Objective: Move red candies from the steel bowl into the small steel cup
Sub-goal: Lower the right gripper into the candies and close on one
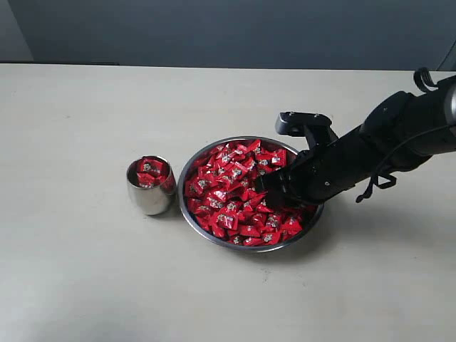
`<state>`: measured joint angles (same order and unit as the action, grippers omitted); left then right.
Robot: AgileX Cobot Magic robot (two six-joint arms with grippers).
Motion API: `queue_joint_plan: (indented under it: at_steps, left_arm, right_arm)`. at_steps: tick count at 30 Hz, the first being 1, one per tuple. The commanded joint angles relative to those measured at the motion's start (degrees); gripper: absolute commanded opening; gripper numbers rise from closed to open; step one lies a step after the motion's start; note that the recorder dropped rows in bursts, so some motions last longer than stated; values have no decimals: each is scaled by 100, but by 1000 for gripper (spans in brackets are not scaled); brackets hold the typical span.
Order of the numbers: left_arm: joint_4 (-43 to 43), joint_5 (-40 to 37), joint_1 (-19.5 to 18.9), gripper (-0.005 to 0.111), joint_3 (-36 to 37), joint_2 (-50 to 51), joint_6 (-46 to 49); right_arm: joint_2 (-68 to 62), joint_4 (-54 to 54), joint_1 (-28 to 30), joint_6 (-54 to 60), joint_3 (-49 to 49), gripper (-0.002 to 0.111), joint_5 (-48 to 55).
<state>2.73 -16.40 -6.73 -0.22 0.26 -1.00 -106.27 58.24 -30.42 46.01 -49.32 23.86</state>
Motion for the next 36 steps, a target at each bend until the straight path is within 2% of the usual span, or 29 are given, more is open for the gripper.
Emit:
queue_joint_plan:
  at_steps: [1, 22, 31, 36]
  left_arm:
    - [-16, 11, -3, 0, 22, -26, -9]
    - [-16, 11, -3, 0, 22, -26, -9]
    - [-16, 11, -3, 0, 22, -26, -9]
    - [-16, 11, -3, 0, 22, -26, -9]
  right_arm:
    - [-43, 78, -3, 53, -85, 28, 19]
    - [-221, 246, -3, 192, -138, 28, 128]
    - [-480, 1008, -3, 846, -138, 28, 151]
    - [-480, 1021, -3, 860, -138, 28, 252]
